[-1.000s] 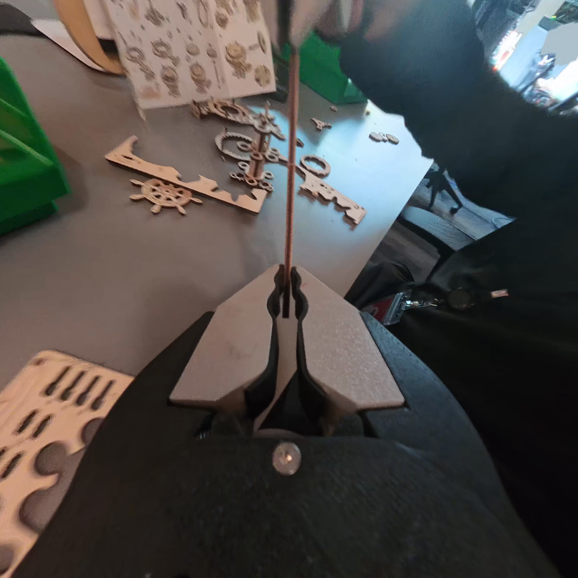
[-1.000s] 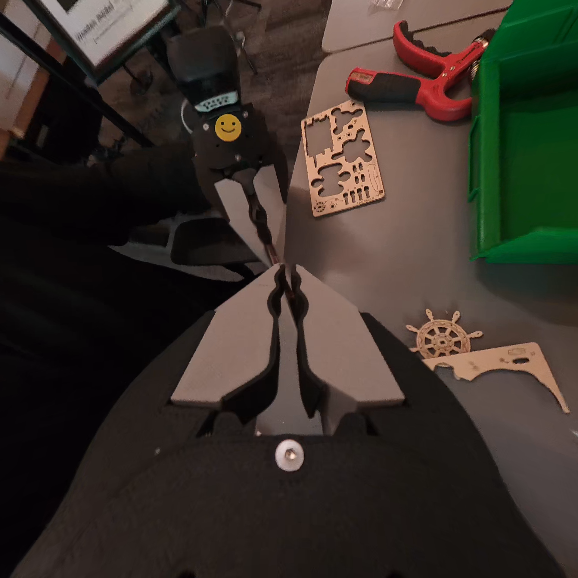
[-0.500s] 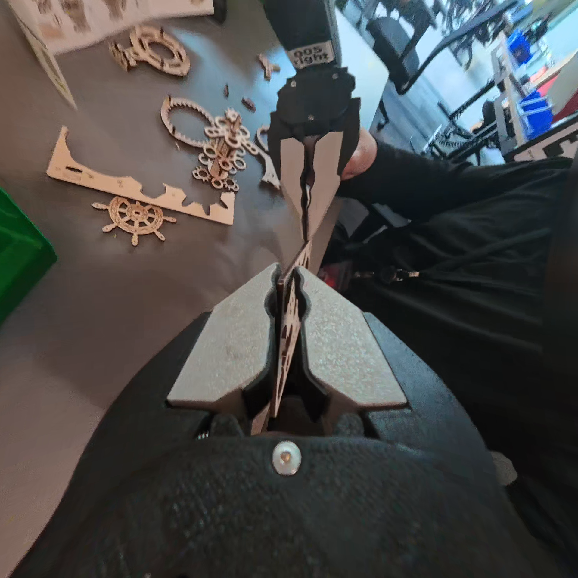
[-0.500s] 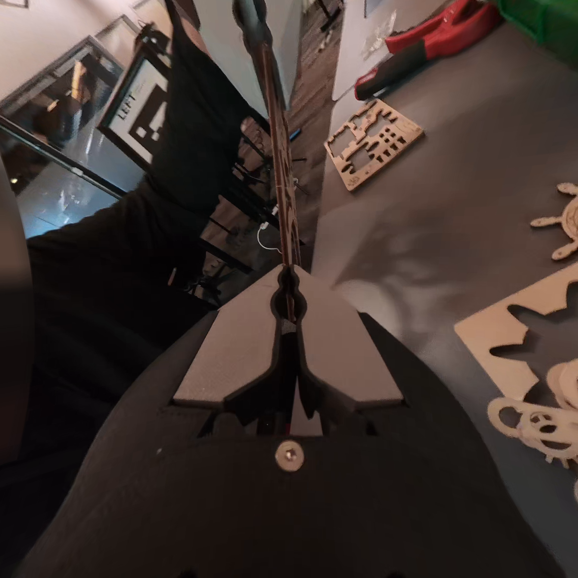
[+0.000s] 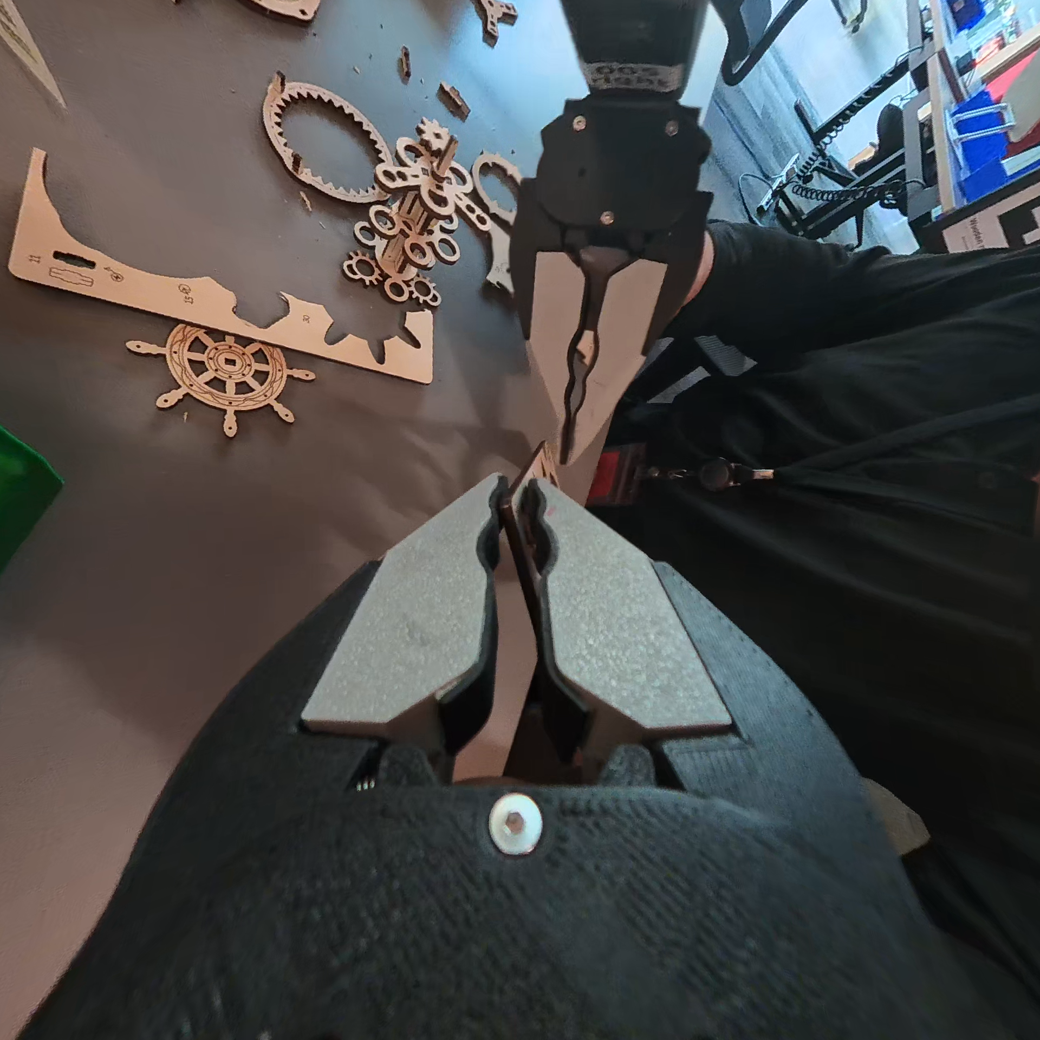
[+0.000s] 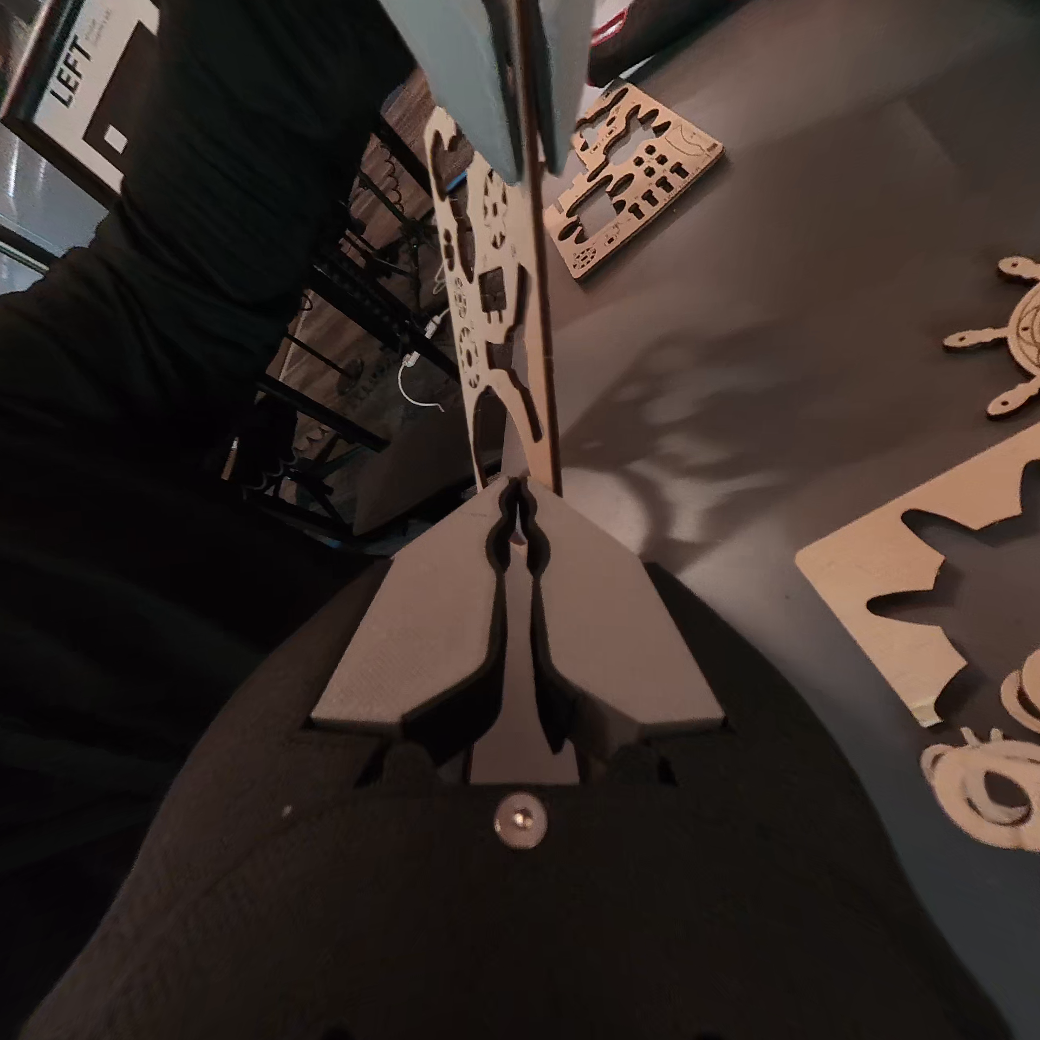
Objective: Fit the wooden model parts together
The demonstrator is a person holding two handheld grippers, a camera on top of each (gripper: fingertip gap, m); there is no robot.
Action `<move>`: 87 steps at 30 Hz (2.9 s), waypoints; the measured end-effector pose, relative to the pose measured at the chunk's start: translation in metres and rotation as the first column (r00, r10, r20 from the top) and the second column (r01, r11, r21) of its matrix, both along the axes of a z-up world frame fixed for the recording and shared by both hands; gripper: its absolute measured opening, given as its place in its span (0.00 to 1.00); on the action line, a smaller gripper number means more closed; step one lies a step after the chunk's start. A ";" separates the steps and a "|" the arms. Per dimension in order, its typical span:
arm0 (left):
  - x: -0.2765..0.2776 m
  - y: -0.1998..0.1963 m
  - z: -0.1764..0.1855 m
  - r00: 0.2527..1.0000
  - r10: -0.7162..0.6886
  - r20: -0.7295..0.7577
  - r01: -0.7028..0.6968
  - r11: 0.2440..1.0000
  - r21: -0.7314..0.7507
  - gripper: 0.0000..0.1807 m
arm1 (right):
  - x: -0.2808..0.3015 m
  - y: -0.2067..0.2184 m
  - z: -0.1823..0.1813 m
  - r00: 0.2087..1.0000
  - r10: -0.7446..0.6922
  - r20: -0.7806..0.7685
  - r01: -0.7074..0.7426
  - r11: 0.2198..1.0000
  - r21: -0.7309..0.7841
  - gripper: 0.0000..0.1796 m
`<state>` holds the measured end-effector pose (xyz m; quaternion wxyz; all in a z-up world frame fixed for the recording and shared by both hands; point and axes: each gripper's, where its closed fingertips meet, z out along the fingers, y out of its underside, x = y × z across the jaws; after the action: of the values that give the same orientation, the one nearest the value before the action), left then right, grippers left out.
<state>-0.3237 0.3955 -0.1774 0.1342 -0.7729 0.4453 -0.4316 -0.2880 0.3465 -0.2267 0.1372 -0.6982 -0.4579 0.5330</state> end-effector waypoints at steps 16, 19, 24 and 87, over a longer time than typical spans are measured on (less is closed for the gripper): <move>0.004 -0.001 -0.004 0.998 -0.057 0.011 0.057 0.998 0.010 0.02 | -0.001 0.016 0.006 0.991 -0.134 -0.018 0.135 0.974 0.183 0.19; 0.008 0.005 -0.006 0.999 -0.049 0.009 0.049 0.998 0.025 0.03 | 0.000 0.012 0.002 0.993 -0.119 -0.012 0.119 0.980 0.161 0.17; 0.008 0.024 -0.031 0.998 0.011 -0.055 -0.006 0.995 0.097 0.10 | 0.015 0.015 0.005 0.988 -0.154 -0.010 0.152 0.965 0.215 0.17; -0.037 0.160 0.053 0.743 0.262 0.616 -0.657 0.463 0.595 0.11 | 0.146 0.144 0.024 0.901 -0.402 -0.161 0.429 0.776 0.462 0.31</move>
<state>-0.3606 0.5551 -0.1245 0.6690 -0.6056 0.3104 -0.2988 -0.1421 0.4902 -0.2025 0.4346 -0.7099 -0.4077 0.3755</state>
